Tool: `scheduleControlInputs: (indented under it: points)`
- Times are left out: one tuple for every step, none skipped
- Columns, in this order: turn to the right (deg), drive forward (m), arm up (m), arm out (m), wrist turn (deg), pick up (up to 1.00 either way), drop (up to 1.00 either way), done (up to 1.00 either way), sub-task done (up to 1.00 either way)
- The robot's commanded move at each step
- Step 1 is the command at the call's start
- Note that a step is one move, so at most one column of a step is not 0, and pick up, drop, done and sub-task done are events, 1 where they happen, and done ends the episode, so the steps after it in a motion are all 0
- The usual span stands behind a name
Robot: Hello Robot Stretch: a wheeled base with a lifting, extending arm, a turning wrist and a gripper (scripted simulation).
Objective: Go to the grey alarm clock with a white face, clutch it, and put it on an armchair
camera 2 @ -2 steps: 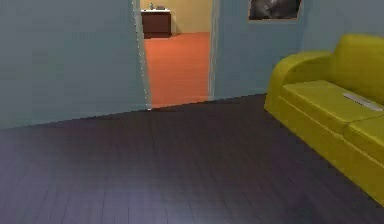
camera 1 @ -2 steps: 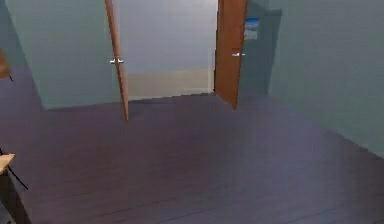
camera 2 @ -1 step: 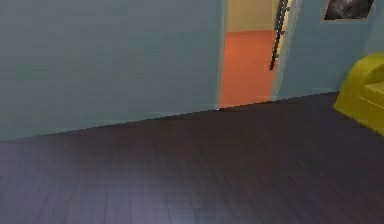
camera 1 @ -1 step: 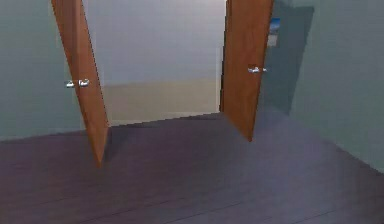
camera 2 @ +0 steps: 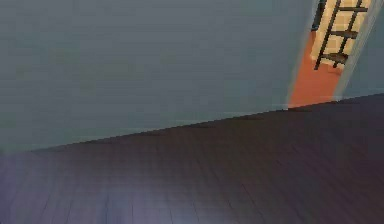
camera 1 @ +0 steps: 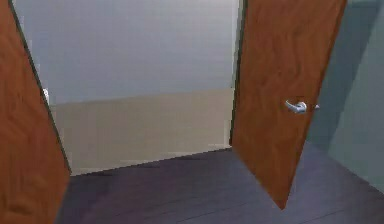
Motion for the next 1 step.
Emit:
scheduleControlInputs:
  points:
    - [0.0, 1.00, 0.00, 0.00, 0.0, 0.00, 0.00, 0.00, 0.00]
